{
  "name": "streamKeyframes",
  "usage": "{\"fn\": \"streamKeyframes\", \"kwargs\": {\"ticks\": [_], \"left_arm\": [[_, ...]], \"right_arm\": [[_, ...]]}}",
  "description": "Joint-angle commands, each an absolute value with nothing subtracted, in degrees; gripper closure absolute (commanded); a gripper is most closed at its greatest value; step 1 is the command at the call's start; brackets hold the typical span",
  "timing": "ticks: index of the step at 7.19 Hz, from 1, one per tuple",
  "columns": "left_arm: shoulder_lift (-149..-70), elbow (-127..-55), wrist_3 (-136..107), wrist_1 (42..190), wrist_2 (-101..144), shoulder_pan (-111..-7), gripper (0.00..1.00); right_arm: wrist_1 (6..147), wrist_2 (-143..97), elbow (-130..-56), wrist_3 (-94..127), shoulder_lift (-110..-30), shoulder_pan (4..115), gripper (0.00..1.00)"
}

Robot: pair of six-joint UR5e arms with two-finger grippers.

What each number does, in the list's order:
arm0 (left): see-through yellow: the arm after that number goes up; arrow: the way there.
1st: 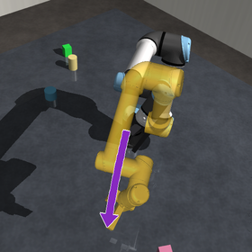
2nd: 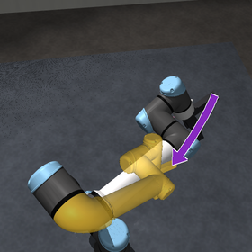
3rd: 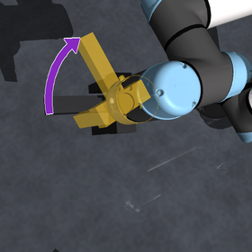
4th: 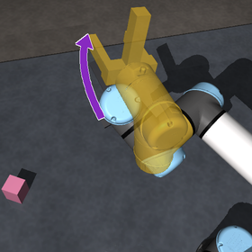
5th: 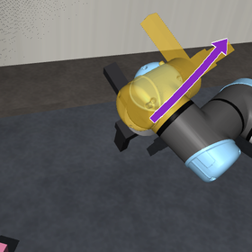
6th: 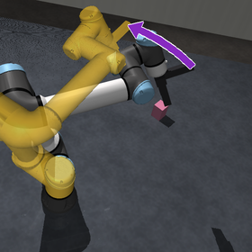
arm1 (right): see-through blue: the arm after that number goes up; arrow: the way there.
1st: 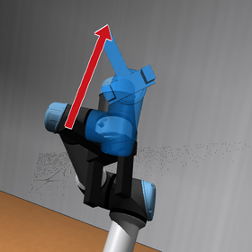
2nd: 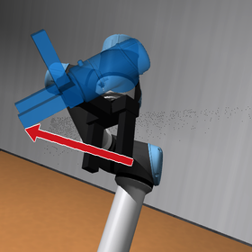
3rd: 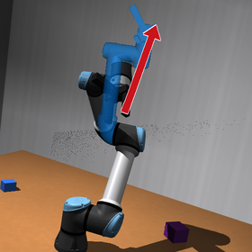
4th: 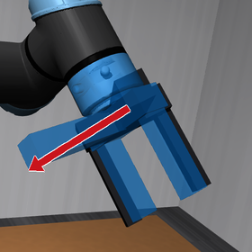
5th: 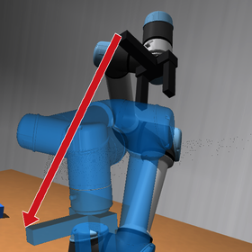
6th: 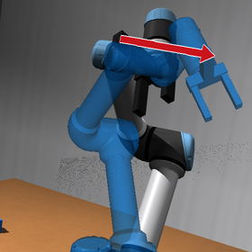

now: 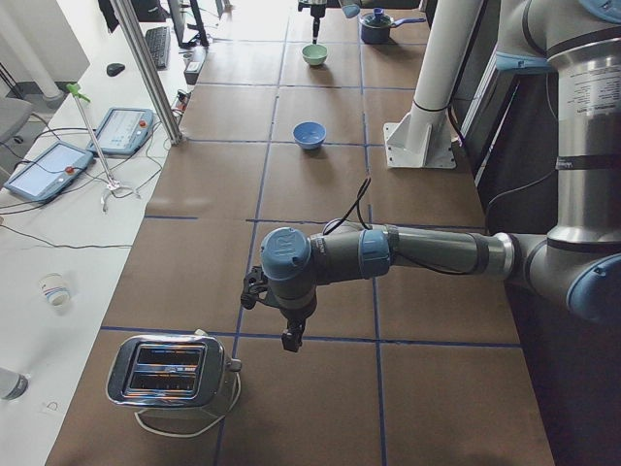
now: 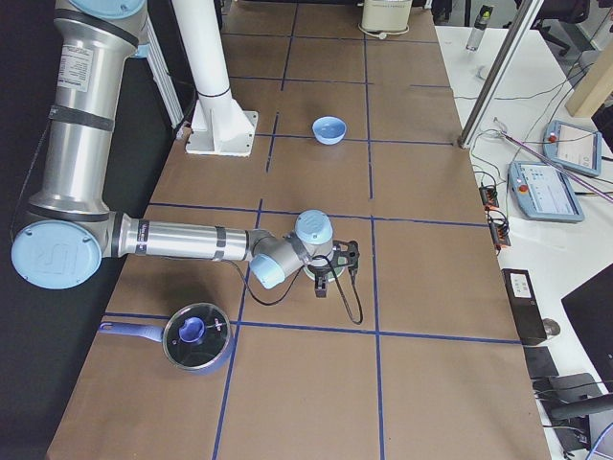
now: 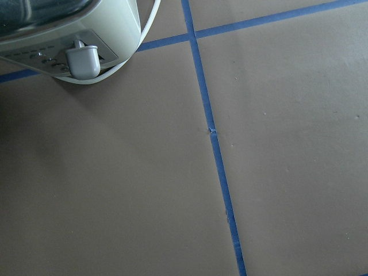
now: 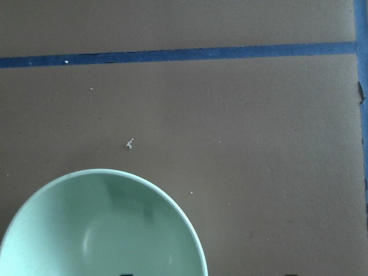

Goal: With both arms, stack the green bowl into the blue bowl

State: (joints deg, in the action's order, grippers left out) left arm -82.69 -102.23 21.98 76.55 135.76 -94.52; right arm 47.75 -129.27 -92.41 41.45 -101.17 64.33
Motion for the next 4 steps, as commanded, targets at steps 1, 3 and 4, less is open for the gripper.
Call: {"fn": "streamKeyframes", "kwargs": {"ticks": [1, 3, 4], "left_arm": [[-82.7, -103.0, 21.7, 76.6, 135.8, -94.5, 0.0], [-82.9, -102.9, 21.7, 76.6, 135.8, -94.5, 0.0], [-82.8, -102.9, 21.7, 76.6, 135.8, -94.5, 0.0]], "right_arm": [[46.2, -128.5, -90.5, 42.3, -100.9, 61.6, 0.39], [44.2, -128.3, -89.0, 41.9, -101.5, 61.5, 0.86], [43.4, -128.4, -88.9, 42.0, -101.4, 61.6, 1.0]]}}
